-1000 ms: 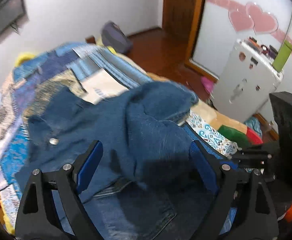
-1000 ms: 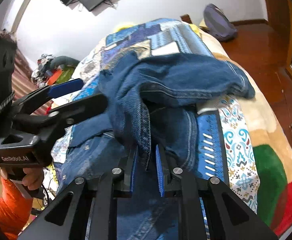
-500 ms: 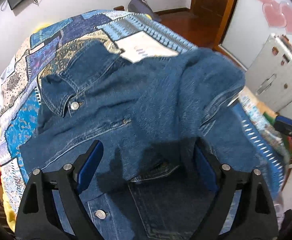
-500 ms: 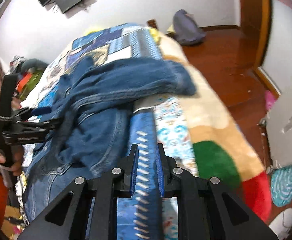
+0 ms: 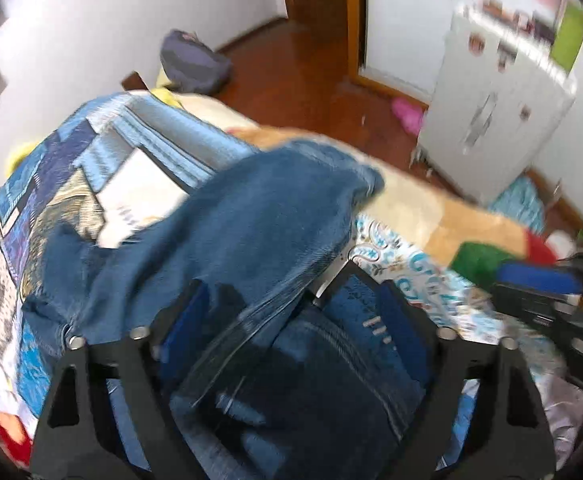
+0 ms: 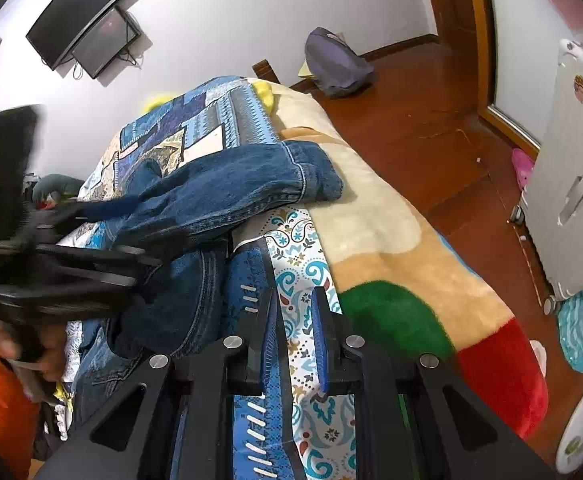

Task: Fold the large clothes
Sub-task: 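Fold the jacket side over the body with the right gripper while the left gripper grasps the hem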

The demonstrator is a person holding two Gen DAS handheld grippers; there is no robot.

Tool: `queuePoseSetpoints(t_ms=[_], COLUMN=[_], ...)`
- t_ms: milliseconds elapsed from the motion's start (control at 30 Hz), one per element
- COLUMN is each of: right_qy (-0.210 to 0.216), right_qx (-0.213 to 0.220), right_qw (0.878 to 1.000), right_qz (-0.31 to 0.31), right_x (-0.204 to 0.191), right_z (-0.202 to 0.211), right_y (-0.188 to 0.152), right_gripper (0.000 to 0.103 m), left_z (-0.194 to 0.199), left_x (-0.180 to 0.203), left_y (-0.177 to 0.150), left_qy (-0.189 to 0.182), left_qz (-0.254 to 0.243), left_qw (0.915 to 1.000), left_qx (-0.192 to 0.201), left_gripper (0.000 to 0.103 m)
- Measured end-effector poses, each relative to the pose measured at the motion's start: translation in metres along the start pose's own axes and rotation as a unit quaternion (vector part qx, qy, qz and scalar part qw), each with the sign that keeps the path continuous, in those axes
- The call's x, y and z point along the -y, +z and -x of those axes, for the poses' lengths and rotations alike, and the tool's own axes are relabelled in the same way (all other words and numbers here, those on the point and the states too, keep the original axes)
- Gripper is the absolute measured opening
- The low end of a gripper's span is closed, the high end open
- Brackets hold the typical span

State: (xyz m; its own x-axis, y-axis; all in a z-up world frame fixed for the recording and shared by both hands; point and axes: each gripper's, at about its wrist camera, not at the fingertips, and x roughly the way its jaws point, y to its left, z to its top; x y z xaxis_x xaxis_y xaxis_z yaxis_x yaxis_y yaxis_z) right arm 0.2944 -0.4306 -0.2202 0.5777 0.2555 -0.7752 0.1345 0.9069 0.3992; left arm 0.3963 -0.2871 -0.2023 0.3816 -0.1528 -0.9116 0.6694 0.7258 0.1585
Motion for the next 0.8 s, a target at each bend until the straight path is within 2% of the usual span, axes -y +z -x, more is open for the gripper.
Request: queuePoseSetpoints(t_ms=[67, 100, 133, 167, 200, 267, 367, 467, 567, 700, 800], right_qy=[-0.005, -0.008, -0.010, -0.012, -0.012, -0.010, -0.007, 0.002, 0.008, 0.012, 0.008], right_qx=[0.001, 0.001, -0.001, -0.004, -0.006, -0.012, -0.021, -0.021, -0.016, -0.002, 0.006], right_qw=[1.000, 1.000, 1.000, 1.000, 1.000, 1.000, 1.000, 0.999, 0.998, 0.995, 0.991], right_qz=[0.003, 0.005, 0.007, 0.009, 0.011, 0.015, 0.022, 0.033, 0.052, 0.096, 0.131], right_x=[0.000, 0.000, -0.001, -0.002, -0.002, -0.005, -0.011, -0.022, -0.040, -0.074, -0.101], right_z=[0.002, 0.001, 0.001, -0.001, -0.003, -0.007, -0.016, -0.022, -0.026, -0.028, -0.033], right_y=[-0.002, -0.004, -0.004, -0.006, -0.006, -0.007, -0.004, 0.003, 0.012, 0.026, 0.032], right_gripper=[0.013, 0.013, 0.013, 0.013, 0.013, 0.013, 0.013, 0.013, 0.013, 0.013, 0.013], left_z=[-0.024, -0.029, -0.030, -0.026, -0.021, -0.006, 0.031, 0.076, 0.123, 0.174, 0.181], left_x=[0.006, 0.007, 0.010, 0.009, 0.005, -0.003, -0.022, -0.049, -0.087, -0.146, -0.182], left_y=[0.003, 0.003, 0.002, 0.002, 0.002, 0.002, 0.004, 0.006, -0.003, -0.047, -0.089], left_qy=[0.038, 0.063, 0.079, 0.092, 0.088, 0.078, 0.083, 0.090, 0.091, 0.098, 0.102], left_qz=[-0.010, -0.014, -0.015, -0.011, 0.000, 0.021, 0.044, 0.067, 0.105, 0.165, 0.203], left_qw=[0.9991, 0.9978, 0.9967, 0.9957, 0.9959, 0.9959, 0.9916, 0.9838, 0.9725, 0.9550, 0.9485], left_qx=[-0.019, -0.015, -0.007, 0.008, 0.018, 0.040, 0.089, 0.140, 0.187, 0.226, 0.221], left_gripper=[0.066, 0.054, 0.036, 0.027, 0.018, 0.015, 0.013, 0.012, 0.012, 0.011, 0.011])
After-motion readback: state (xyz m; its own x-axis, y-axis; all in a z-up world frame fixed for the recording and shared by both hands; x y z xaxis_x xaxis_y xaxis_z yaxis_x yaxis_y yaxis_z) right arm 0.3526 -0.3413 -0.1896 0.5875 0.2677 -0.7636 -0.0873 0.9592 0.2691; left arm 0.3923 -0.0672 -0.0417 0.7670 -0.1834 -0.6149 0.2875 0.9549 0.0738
